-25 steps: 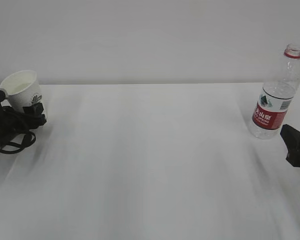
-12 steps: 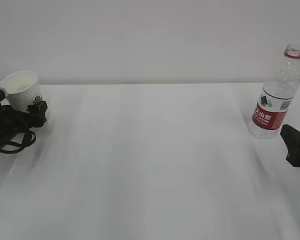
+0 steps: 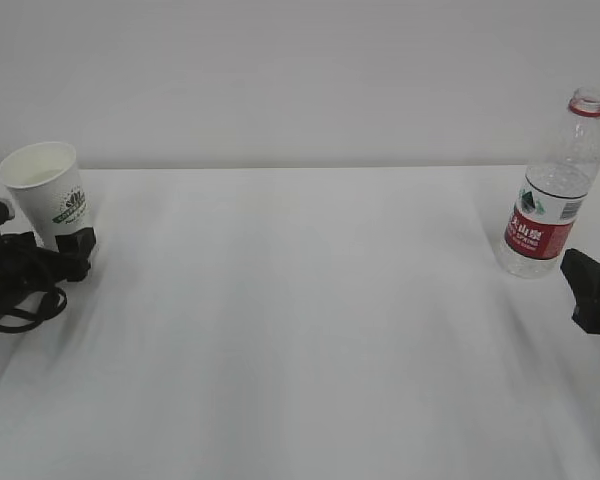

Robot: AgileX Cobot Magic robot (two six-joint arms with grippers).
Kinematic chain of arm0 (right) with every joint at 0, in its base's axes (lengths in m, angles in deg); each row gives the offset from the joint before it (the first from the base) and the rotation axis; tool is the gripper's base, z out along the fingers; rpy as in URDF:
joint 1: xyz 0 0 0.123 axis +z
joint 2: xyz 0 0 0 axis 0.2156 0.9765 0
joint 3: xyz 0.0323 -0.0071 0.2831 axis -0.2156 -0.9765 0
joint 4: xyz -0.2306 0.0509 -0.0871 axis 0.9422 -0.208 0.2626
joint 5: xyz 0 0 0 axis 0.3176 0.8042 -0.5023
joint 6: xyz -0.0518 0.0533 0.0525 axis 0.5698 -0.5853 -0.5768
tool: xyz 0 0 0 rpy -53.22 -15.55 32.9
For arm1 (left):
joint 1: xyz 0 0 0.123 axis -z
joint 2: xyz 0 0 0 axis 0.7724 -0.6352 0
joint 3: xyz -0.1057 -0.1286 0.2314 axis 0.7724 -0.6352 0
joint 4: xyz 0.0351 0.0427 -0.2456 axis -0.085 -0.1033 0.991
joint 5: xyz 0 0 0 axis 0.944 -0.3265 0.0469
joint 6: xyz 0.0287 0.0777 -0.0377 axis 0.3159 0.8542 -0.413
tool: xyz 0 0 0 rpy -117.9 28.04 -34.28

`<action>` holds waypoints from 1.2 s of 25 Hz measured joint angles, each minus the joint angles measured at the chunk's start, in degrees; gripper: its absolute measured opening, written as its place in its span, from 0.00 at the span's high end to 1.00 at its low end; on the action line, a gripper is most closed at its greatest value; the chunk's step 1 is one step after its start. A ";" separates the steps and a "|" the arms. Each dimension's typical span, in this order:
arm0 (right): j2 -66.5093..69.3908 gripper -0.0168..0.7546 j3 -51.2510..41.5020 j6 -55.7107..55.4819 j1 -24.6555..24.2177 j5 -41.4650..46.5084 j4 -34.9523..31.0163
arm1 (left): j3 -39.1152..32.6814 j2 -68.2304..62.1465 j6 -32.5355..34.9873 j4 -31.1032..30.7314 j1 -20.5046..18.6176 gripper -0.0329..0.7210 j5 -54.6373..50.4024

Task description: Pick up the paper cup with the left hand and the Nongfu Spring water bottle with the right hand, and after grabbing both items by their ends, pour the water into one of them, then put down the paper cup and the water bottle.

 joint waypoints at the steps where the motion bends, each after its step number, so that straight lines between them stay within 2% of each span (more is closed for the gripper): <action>1: 0.00 0.21 0.00 0.00 0.00 0.00 0.00 | -0.98 0.10 0.00 -0.32 0.00 0.05 0.00; 15: 0.00 0.21 0.00 0.00 0.00 0.00 0.00 | -12.30 12.89 0.00 -3.29 0.00 0.07 0.10; 24: -0.69 0.21 0.48 0.54 0.00 0.00 2.17 | -14.61 24.40 0.00 -4.24 0.00 0.09 0.10; 30: -8.38 0.21 1.08 0.54 0.00 2.59 2.37 | -14.82 30.78 0.00 -6.18 0.00 0.11 0.10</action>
